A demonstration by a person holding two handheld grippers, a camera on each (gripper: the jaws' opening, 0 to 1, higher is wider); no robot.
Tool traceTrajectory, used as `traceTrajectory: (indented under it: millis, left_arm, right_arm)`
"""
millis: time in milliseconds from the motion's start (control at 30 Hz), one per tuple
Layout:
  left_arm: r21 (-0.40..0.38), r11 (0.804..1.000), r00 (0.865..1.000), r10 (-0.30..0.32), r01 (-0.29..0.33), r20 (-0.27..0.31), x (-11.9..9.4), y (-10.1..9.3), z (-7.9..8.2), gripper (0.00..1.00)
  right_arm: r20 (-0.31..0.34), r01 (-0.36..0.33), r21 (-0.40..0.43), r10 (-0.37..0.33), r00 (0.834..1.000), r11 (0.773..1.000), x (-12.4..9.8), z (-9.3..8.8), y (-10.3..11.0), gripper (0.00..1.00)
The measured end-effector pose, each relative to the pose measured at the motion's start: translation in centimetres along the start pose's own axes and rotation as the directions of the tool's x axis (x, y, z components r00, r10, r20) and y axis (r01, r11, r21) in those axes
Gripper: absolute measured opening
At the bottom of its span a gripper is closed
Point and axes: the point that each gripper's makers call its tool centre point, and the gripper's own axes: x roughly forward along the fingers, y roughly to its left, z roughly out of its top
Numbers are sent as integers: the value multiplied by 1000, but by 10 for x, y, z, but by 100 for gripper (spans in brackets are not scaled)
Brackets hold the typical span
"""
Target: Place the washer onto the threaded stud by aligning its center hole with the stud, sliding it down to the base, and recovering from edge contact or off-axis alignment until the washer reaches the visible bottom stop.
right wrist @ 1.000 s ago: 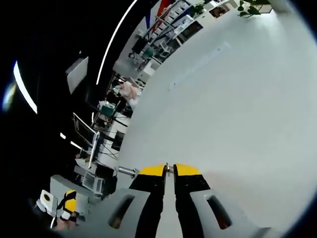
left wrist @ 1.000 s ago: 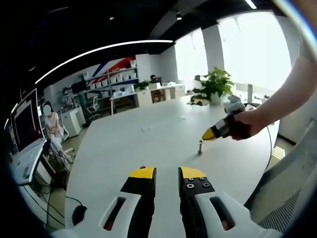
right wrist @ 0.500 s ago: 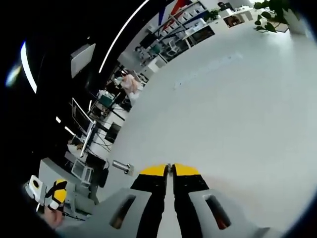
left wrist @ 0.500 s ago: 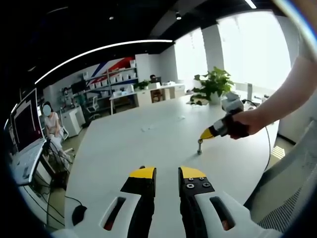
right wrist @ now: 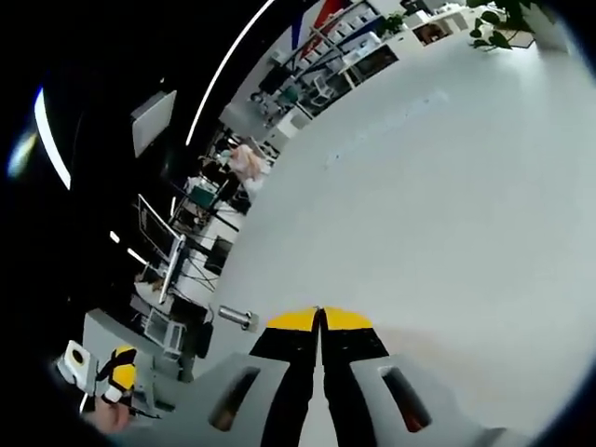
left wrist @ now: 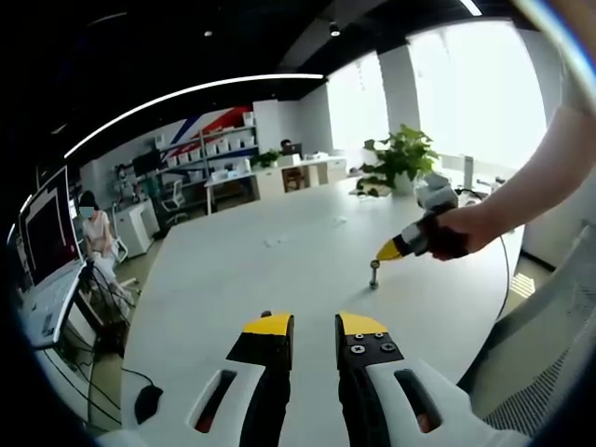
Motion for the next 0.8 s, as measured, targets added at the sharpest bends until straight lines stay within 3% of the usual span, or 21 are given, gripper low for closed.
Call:
traceTrajectory:
  millis: [133,367,800]
  left_arm:
    - [2,1000,1000,-1,1,0,0,0,0,16]
    - [0,1000,1000,-2,2,2,-1,-1,1,16]
    - [-2,1000,1000,-3,3,5,0,0,1,16]
  right_arm:
    - [10,6,14,-6,1000,1000,0,1,-5,3]
    - [-4,14,-49,-14,1000,999,-2,-5,-1,6]
    - [-3,8,-54,-8,1000,999,3,-4,7,8]
